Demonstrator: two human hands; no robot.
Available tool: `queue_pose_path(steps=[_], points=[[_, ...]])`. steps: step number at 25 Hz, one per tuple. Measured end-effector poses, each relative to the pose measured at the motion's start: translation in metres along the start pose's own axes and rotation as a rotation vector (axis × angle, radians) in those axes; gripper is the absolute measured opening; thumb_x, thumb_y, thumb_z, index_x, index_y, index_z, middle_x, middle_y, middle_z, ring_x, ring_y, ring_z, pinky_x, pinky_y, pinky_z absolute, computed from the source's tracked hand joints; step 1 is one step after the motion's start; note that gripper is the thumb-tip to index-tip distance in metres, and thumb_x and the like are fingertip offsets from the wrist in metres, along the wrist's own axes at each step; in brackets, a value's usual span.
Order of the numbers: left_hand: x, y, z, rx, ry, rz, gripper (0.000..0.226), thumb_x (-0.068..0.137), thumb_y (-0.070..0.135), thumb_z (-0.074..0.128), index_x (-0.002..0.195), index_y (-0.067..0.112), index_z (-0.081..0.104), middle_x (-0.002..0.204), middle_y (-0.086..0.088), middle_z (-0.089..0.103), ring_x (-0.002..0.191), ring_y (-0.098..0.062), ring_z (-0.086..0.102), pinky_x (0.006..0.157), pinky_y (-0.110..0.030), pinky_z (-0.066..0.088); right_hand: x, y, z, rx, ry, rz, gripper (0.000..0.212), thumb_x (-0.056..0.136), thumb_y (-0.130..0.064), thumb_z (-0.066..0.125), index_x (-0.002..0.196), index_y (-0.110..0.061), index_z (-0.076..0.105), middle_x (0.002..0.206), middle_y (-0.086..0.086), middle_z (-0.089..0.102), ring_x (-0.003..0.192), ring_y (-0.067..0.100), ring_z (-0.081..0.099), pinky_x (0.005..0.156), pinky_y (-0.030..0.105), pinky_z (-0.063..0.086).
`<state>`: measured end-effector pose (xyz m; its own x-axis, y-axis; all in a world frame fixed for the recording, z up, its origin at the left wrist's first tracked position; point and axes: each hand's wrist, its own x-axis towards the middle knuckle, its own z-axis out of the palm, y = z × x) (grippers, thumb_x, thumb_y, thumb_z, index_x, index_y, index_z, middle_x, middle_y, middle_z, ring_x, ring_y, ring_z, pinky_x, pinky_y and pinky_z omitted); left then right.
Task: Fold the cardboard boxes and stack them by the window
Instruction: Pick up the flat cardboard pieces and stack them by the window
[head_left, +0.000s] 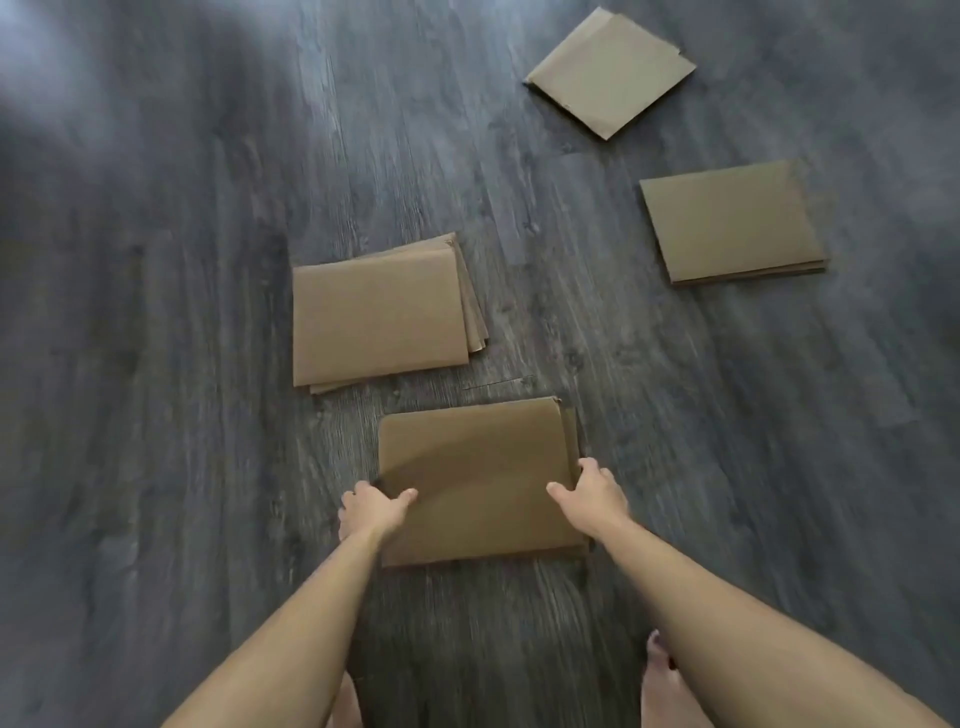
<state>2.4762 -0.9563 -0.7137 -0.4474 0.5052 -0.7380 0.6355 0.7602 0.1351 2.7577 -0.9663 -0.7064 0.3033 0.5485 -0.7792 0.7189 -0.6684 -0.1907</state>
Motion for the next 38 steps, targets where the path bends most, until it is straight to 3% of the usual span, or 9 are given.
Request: queue_pose_path(steps=[5,10,13,17,20,26,29,33,38], points=[[0.019,0.004,0.023,-0.106,0.057,0.078,0.074,0.088,0.045,0.071,0.144,0.012,0.037,0.144,-0.014,0.043,0.130,-0.035,0.046,0.107,-0.047,0.040,0.021,-0.004,0.021,0.041,0.108,0.062,0.079,0.091,-0.053,0.062,0.149,-0.013,0.027,0.145,0.015,0.041,0.130,0.035,0.047,0.100,0.045,0.044],[0.021,0.013,0.027,-0.189,0.032,-0.036,0.070,0.088,0.035,0.074,0.145,0.009,0.042,0.145,-0.017,0.045,0.133,-0.037,0.044,0.113,-0.045,0.035,0.024,-0.001,0.017,0.122,0.098,0.111,0.073,0.090,-0.052,0.065,0.144,-0.010,0.039,0.144,0.012,0.046,0.130,0.032,0.048,0.104,0.043,0.043],[0.019,0.019,0.014,-0.220,-0.025,-0.026,0.061,0.091,0.030,0.071,0.143,0.007,0.048,0.142,-0.016,0.053,0.127,-0.035,0.053,0.107,-0.043,0.044,0.013,0.008,-0.001,0.174,0.119,0.056,0.063,0.091,-0.048,0.066,0.140,-0.013,0.047,0.136,0.010,0.051,0.123,0.029,0.052,0.099,0.038,0.042],[-0.047,0.043,-0.038,-0.213,0.010,0.074,0.053,0.092,0.030,0.070,0.136,0.012,0.048,0.135,-0.013,0.053,0.114,-0.031,0.059,0.099,-0.045,0.051,-0.050,0.004,-0.060,0.287,0.184,0.013,0.061,0.090,-0.045,0.069,0.138,-0.013,0.049,0.131,0.012,0.053,0.119,0.030,0.054,0.098,0.038,0.043],[-0.117,0.072,-0.094,-0.146,0.063,0.152,0.053,0.093,0.035,0.068,0.138,0.018,0.046,0.135,-0.013,0.047,0.116,-0.032,0.055,0.101,-0.044,0.048,-0.114,-0.007,-0.122,0.309,0.226,-0.001,0.063,0.089,-0.047,0.069,0.139,-0.014,0.049,0.131,0.012,0.055,0.120,0.030,0.053,0.097,0.040,0.044],[-0.291,0.144,-0.254,-0.236,0.121,0.310,0.048,0.094,0.032,0.067,0.136,0.017,0.048,0.131,-0.008,0.058,0.115,-0.027,0.058,0.097,-0.041,0.049,-0.267,-0.057,-0.302,0.315,0.321,-0.109,0.059,0.090,-0.048,0.068,0.137,-0.017,0.050,0.128,0.009,0.058,0.116,0.030,0.056,0.093,0.040,0.049],[-0.384,0.199,-0.366,-0.343,0.212,0.408,0.042,0.093,0.028,0.070,0.130,0.018,0.053,0.125,-0.007,0.062,0.109,-0.026,0.062,0.094,-0.041,0.052,-0.348,-0.114,-0.418,0.379,0.400,-0.254,0.047,0.093,-0.040,0.067,0.130,-0.013,0.056,0.122,0.013,0.061,0.112,0.033,0.059,0.090,0.040,0.050],[-0.511,0.264,-0.539,-0.446,0.454,0.556,0.036,0.091,0.020,0.069,0.126,0.019,0.058,0.117,-0.007,0.067,0.106,-0.027,0.064,0.088,-0.038,0.050,-0.476,-0.202,-0.577,0.415,0.565,-0.497,0.042,0.095,-0.039,0.064,0.127,-0.014,0.056,0.122,0.014,0.062,0.113,0.035,0.058,0.091,0.041,0.050],[-0.638,0.280,-0.699,-0.667,0.621,0.699,0.035,0.087,0.023,0.071,0.121,0.019,0.061,0.101,-0.005,0.072,0.095,-0.025,0.068,0.086,-0.036,0.055,-0.619,-0.286,-0.695,0.440,0.759,-0.777,0.041,0.094,-0.043,0.064,0.124,-0.015,0.059,0.113,0.012,0.067,0.101,0.033,0.063,0.076,0.030,0.044]])
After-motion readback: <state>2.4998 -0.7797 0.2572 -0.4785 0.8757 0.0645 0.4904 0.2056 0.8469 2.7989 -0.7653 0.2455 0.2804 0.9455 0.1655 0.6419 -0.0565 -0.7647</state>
